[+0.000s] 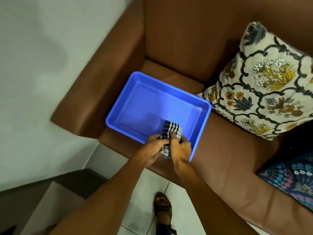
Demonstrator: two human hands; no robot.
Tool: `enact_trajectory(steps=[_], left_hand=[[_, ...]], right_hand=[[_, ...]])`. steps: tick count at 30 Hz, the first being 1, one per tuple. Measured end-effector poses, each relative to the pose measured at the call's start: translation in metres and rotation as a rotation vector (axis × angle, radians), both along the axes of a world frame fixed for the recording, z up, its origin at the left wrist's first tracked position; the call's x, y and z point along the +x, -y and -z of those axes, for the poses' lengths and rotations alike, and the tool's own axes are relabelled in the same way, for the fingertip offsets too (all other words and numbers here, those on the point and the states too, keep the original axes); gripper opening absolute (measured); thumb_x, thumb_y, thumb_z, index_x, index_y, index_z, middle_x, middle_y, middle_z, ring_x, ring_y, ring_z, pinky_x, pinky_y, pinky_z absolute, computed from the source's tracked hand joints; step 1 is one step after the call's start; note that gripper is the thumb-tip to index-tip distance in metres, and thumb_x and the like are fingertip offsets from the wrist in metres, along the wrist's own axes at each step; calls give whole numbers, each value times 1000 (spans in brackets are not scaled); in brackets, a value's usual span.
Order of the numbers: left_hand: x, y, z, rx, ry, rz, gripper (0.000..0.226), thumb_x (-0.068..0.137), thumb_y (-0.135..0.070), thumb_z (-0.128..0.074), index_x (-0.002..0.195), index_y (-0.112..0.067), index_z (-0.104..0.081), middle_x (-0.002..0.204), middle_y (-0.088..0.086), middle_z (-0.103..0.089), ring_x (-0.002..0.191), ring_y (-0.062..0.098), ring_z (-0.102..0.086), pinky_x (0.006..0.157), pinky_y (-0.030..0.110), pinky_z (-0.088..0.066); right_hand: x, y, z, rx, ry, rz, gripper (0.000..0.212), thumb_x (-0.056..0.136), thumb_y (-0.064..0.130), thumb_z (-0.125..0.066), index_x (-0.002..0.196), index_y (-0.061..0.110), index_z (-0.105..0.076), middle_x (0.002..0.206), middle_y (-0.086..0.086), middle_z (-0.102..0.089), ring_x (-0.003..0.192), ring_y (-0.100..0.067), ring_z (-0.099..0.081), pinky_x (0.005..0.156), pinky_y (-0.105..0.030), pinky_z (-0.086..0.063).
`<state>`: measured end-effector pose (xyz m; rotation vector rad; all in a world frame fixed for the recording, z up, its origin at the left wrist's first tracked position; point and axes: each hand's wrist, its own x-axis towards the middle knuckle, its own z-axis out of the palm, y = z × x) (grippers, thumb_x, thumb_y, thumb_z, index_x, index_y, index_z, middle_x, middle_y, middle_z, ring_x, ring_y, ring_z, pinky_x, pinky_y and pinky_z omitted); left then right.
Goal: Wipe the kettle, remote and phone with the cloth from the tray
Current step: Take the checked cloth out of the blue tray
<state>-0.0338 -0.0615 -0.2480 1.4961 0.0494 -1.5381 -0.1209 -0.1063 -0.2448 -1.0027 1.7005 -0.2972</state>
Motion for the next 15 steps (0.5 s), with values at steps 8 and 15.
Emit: enact_trajectory(steps=[8,15], left_hand=[[0,-118,-77,0,-25,-224,22,87,-18,-72,107,-9,-78,103,18,-77,85,36,-72,66,35,-58],[-32,-307,-126,90,-75,-433,29,97,-20,-62,123,-15,-72,114,13,-79,101,30,-77,77,35,-62]], right_hand=[[1,-110,-59,1,312,1,35,99,32,-72,125,11,-60,119,-22,-75,113,-42,-74,99,-62,-60],[-13,-275,-88,42,240,-370,28,98,30,-78,123,31,-65,93,1,-82,67,-5,-80,46,-20,-58]])
